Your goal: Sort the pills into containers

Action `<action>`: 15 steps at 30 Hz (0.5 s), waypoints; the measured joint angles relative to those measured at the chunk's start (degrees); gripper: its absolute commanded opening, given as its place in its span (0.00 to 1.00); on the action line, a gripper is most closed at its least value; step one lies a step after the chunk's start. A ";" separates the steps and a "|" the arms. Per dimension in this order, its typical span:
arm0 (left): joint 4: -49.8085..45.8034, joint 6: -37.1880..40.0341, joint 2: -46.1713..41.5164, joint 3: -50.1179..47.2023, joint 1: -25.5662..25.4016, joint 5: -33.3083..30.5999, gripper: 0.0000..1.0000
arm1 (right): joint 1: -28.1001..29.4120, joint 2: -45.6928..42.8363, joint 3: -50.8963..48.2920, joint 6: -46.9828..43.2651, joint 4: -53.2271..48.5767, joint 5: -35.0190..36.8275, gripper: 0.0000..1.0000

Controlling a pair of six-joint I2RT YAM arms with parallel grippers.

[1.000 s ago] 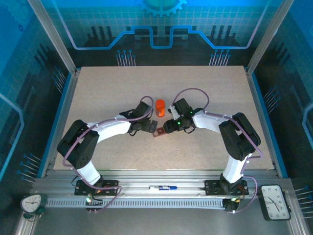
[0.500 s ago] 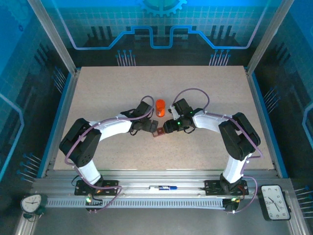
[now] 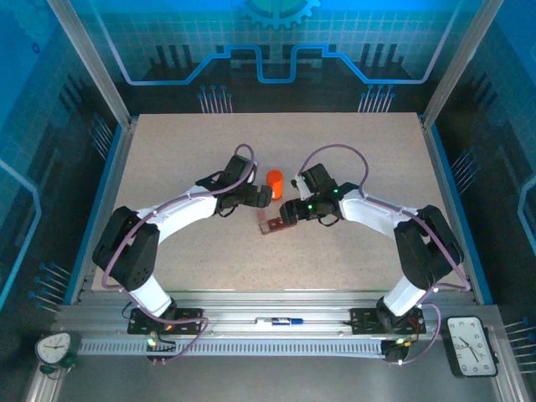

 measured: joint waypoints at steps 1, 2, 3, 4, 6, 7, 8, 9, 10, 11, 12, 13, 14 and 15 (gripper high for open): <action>-0.02 -0.13 -0.44 0.11 0.59 0.42 0.99 | 0.66 -0.42 0.00 0.26 -0.13 -0.15 0.78; 0.02 -0.20 -0.81 0.13 1.07 0.76 0.99 | 1.29 -0.63 -0.04 0.39 -0.17 -0.24 0.78; -0.02 -0.57 -1.27 0.13 1.75 1.18 0.99 | 2.25 -0.79 -0.17 0.76 -0.13 -0.39 0.78; 0.00 -0.98 -1.62 0.13 2.38 1.42 0.99 | 3.23 -0.81 -0.35 1.14 -0.09 -0.55 0.78; 0.00 -1.73 -2.32 0.11 3.82 1.90 0.99 | 5.46 -0.81 -0.79 2.05 -0.09 -0.74 0.78; -0.02 -2.27 -2.78 0.11 4.76 2.25 0.99 | 6.71 -0.81 -0.98 2.60 -0.04 -0.87 0.78; 0.00 -2.73 -3.15 0.11 5.40 2.29 0.99 | 7.89 -0.74 -1.16 3.13 0.15 -1.03 0.78; 0.00 -3.15 -3.74 0.09 6.32 2.43 0.99 | 9.18 -0.59 -1.25 3.76 0.44 -1.20 0.78; 0.00 -3.37 -4.31 0.04 7.06 2.47 0.99 | 10.43 -0.28 -1.29 4.39 0.83 -1.42 0.78; 0.00 -3.63 -4.92 -0.02 7.74 2.47 0.99 | 11.45 0.07 -1.33 4.96 1.25 -1.55 0.78; 0.02 -3.93 -5.60 -0.13 8.37 2.47 0.99 | 12.55 0.52 -1.51 5.57 1.90 -1.77 0.78; 0.00 -4.22 -6.25 -0.24 8.90 2.47 0.99 | 13.51 1.07 -1.66 6.27 2.47 -1.92 0.78; -0.02 -4.37 -6.69 -0.26 9.25 2.47 0.99 | 14.12 1.62 -1.84 6.78 3.04 -2.05 0.77; -0.02 -4.48 -7.17 -0.28 9.55 2.47 0.99 | 14.73 2.36 -1.92 7.43 3.63 -2.32 0.78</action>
